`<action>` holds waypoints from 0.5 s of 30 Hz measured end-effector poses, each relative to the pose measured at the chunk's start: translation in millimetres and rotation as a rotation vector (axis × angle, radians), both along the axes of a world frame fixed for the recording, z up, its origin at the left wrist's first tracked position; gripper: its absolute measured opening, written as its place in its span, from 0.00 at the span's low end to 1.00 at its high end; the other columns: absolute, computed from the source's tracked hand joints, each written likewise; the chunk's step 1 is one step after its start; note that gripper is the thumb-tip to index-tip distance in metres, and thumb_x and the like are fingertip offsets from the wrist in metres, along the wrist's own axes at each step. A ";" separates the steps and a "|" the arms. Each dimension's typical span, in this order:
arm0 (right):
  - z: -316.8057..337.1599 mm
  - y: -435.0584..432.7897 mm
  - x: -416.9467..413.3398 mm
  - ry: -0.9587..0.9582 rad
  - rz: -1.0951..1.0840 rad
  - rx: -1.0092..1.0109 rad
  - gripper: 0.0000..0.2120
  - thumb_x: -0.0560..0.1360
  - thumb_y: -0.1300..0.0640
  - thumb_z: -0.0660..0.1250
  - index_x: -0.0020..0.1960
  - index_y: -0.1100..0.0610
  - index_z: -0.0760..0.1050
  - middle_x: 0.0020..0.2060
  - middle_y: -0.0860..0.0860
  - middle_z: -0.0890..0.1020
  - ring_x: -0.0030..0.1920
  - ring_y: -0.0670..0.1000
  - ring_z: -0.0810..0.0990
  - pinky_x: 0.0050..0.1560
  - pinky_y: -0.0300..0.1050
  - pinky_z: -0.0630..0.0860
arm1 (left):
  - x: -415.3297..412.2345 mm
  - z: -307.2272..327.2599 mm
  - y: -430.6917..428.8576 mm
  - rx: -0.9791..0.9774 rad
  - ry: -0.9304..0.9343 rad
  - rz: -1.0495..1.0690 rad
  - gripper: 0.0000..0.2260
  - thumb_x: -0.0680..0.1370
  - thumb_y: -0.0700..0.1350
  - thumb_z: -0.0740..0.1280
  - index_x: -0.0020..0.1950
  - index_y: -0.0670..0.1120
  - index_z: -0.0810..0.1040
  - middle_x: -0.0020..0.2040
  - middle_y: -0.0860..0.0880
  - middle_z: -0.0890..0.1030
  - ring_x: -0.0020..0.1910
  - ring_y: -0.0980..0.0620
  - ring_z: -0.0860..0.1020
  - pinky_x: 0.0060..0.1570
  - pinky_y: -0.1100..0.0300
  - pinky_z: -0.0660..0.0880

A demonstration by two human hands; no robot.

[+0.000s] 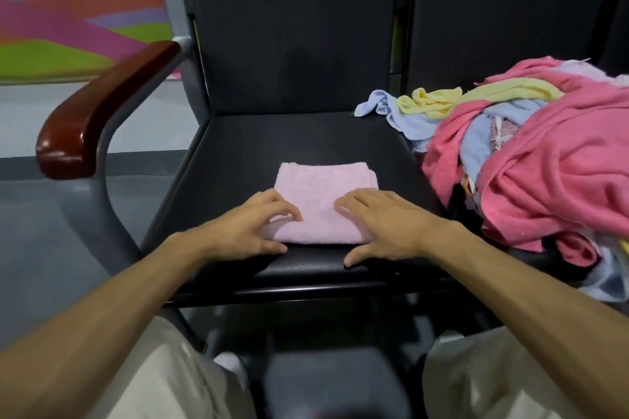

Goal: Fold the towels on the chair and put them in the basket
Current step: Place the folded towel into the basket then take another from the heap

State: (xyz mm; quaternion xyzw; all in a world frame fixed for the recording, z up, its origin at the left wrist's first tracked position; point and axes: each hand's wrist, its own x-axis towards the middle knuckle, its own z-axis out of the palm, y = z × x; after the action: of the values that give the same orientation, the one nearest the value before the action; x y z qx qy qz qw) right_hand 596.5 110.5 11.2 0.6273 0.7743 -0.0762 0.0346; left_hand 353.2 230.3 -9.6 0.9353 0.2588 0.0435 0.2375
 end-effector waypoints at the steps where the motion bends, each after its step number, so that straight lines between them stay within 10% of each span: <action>1: -1.6 2.8 1.7 0.036 0.021 0.067 0.38 0.68 0.35 0.71 0.69 0.52 0.63 0.66 0.50 0.67 0.67 0.51 0.65 0.68 0.49 0.64 | -0.4 -1.1 2.7 0.006 0.002 0.009 0.21 0.73 0.50 0.74 0.61 0.63 0.69 0.59 0.61 0.67 0.61 0.63 0.64 0.65 0.65 0.62; 9: 1.3 16.9 21.1 0.258 -0.136 0.106 0.07 0.73 0.51 0.70 0.48 0.51 0.74 0.43 0.45 0.76 0.47 0.51 0.74 0.45 0.44 0.68 | 8.9 -4.6 19.0 0.059 -0.171 0.112 0.14 0.76 0.39 0.67 0.55 0.58 0.73 0.52 0.59 0.76 0.53 0.59 0.74 0.56 0.58 0.71; 15: 8.0 12.6 23.9 0.490 -0.253 0.088 0.06 0.74 0.53 0.70 0.48 0.50 0.74 0.45 0.49 0.80 0.46 0.50 0.77 0.46 0.41 0.72 | 7.8 0.1 13.5 -0.141 -0.370 0.254 0.05 0.78 0.43 0.67 0.51 0.53 0.76 0.47 0.54 0.80 0.47 0.55 0.78 0.50 0.56 0.75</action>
State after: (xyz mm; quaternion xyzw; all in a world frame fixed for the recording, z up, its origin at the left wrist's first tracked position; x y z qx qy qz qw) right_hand 620.4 123.1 19.2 0.6829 0.6776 -0.1957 -0.1905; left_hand 361.1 243.8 -9.6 0.8523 0.3291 0.2257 0.3382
